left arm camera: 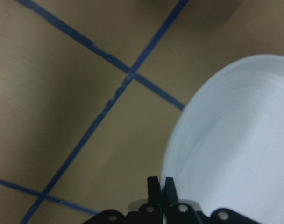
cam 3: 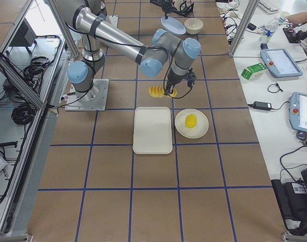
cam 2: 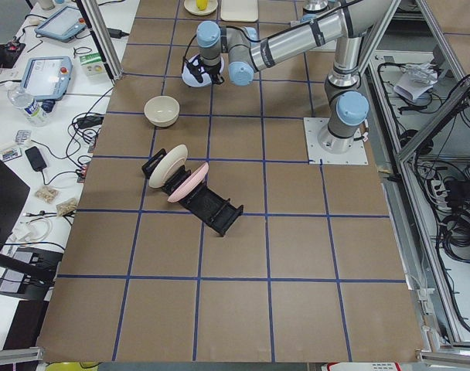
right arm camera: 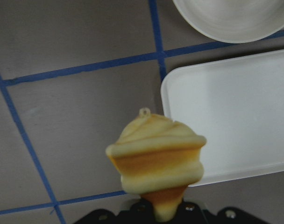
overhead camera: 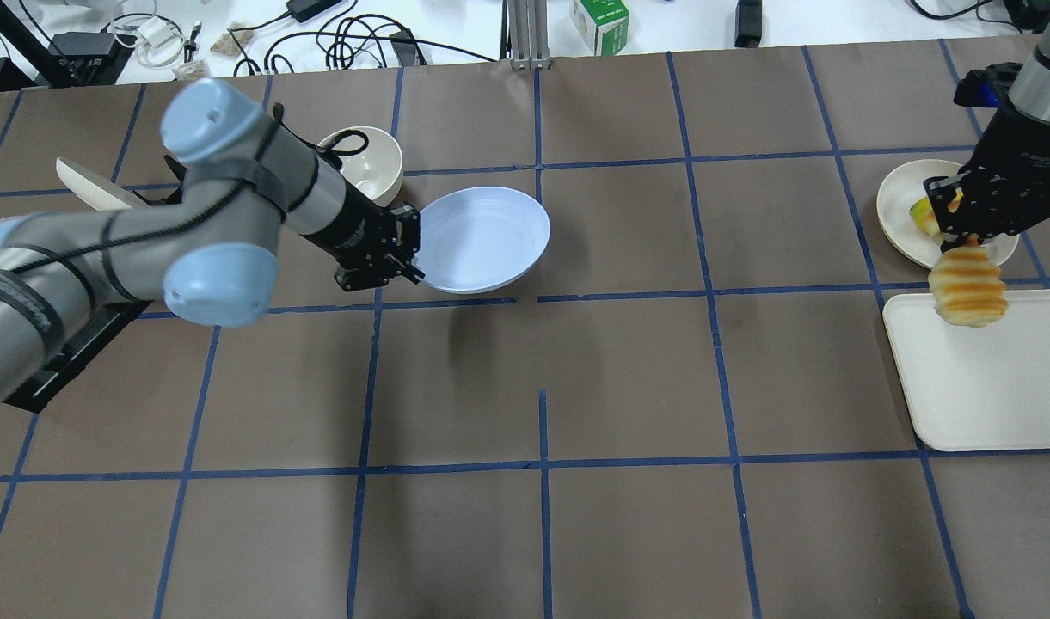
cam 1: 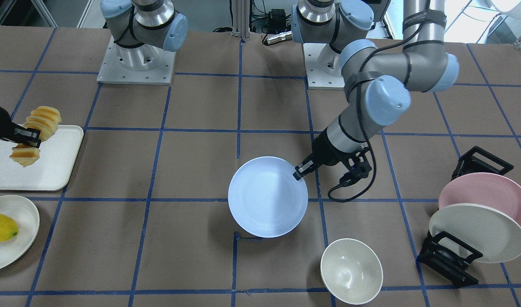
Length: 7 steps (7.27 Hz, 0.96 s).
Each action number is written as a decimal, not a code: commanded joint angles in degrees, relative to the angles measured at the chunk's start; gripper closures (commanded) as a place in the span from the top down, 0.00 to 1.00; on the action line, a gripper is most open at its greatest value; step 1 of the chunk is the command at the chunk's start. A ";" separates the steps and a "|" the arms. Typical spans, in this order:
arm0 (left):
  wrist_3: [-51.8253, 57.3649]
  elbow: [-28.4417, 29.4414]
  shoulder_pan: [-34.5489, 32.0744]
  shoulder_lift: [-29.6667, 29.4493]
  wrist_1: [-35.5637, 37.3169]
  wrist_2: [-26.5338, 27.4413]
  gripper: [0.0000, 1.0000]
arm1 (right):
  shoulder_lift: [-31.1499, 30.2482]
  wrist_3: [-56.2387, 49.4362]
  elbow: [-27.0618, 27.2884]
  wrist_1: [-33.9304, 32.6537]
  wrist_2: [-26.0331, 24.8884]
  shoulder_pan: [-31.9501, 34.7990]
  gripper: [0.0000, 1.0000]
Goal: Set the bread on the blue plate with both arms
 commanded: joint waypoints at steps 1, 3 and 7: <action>-6.25 -5.38 -5.01 -4.30 14.65 1.44 0.00 | -2.79 10.21 -0.03 1.54 4.98 7.48 0.00; -7.22 -5.47 -5.55 -6.68 15.56 2.77 0.00 | -0.61 18.76 0.23 -4.05 6.21 14.09 0.00; -6.27 1.69 -4.77 -3.10 15.04 2.86 1.00 | 3.60 31.86 -0.11 -11.88 8.68 24.45 0.00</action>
